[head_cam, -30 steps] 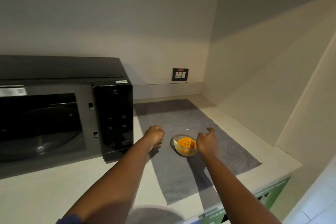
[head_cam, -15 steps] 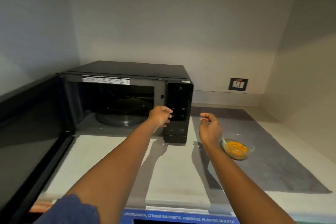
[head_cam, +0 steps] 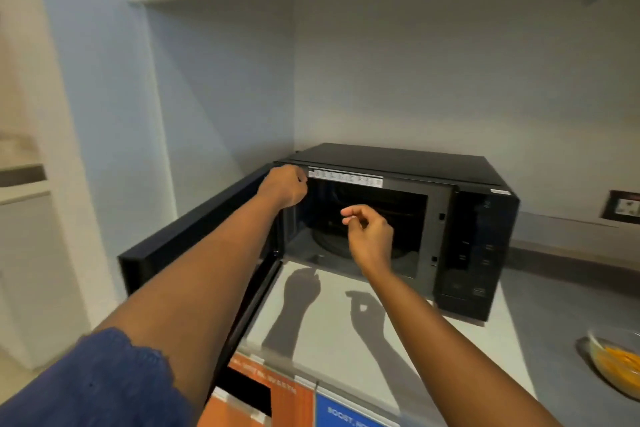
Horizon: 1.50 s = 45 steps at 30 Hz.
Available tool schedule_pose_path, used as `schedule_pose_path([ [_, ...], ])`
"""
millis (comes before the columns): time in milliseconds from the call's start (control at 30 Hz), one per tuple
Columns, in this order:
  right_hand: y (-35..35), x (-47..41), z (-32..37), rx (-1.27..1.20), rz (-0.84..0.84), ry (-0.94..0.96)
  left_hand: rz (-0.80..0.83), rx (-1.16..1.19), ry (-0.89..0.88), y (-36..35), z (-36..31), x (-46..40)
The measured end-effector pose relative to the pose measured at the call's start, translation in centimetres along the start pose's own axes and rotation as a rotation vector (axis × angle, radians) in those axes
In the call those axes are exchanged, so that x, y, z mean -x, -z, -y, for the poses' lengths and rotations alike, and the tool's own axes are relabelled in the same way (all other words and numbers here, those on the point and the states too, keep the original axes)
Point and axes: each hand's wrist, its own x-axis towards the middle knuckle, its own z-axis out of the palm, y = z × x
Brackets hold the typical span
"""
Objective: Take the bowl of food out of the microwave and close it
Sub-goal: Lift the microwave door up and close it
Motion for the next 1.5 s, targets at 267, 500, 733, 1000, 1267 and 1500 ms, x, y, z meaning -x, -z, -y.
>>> schedule_pose_path([
  [267, -7.4, 1.3, 4.4, -0.019, 0.349, 0.315, 0.094, -0.323, 0.088, 6.6, 4.9, -0.1],
  [500, -10.7, 2.8, 6.3, 0.125, 0.624, 0.551, 0.374, -0.354, 0.083, 8.7, 7.5, -1.0],
  [733, -10.9, 3.3, 5.6, 0.152, 0.605, 0.603, 0.493, -0.330, 0.109, 9.5, 7.3, -1.2],
  [1000, -8.5, 1.7, 5.4, 0.077, 0.401, 0.574, 0.490, -0.443, -0.044, 7.7, 4.6, -2.4],
  [1267, -0.5, -0.9, 7.9, 0.483, 0.535, 0.292, 0.327, -0.525, -0.192, 3.6, 0.3, -3.5],
  [1500, 2.8, -2.3, 8.2, 0.947, 0.625, 0.204, 0.163, -0.701, -0.184, 0.3, -3.1, -3.4],
])
